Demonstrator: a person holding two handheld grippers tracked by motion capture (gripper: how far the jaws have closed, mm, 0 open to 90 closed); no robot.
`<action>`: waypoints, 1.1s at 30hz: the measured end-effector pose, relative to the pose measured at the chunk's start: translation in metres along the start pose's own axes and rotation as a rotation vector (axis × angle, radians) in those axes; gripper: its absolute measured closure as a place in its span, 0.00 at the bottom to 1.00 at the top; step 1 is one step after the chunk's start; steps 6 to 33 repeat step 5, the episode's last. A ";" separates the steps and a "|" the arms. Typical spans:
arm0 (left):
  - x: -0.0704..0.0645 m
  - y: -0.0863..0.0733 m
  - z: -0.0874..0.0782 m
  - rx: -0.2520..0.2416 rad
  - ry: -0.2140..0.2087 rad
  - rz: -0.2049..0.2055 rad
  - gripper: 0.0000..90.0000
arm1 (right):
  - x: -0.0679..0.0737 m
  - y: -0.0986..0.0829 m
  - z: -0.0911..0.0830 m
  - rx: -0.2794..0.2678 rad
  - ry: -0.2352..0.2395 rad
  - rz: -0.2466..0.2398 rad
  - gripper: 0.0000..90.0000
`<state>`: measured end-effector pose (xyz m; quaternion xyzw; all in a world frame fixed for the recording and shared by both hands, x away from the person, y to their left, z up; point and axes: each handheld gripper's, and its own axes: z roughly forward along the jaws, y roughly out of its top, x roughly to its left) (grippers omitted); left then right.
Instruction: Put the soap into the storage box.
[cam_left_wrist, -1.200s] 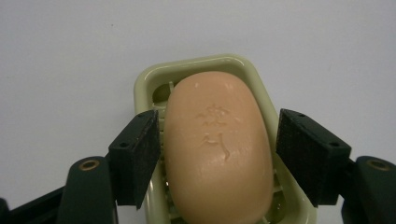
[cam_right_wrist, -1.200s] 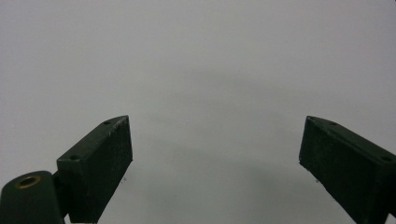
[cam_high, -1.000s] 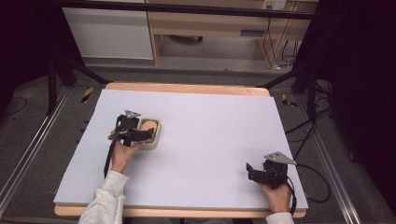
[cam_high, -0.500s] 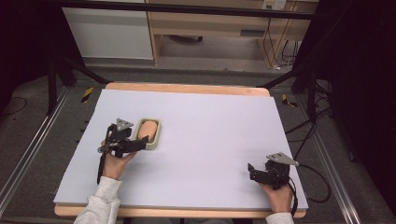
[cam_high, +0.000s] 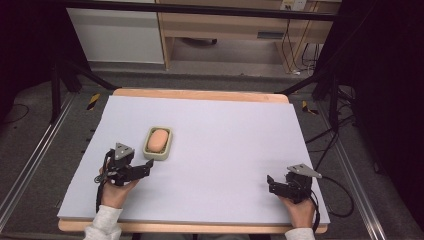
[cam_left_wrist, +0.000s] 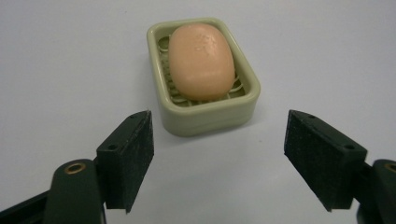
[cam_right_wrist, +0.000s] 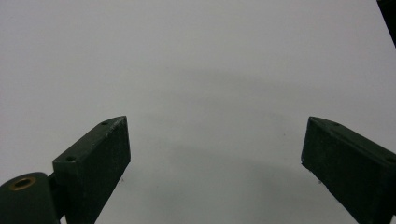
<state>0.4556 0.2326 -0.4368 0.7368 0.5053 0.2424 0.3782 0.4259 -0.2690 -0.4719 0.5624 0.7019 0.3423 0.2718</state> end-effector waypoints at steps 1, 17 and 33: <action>0.000 -0.003 -0.001 -0.001 0.003 -0.003 0.25 | 0.000 0.000 0.000 0.000 0.001 0.003 0.09; 0.002 -0.011 -0.003 0.016 0.009 0.001 0.24 | 0.001 0.000 -0.001 -0.002 0.005 0.002 0.09; 0.002 -0.011 -0.003 0.016 0.009 0.001 0.24 | 0.001 0.000 -0.001 -0.002 0.005 0.002 0.09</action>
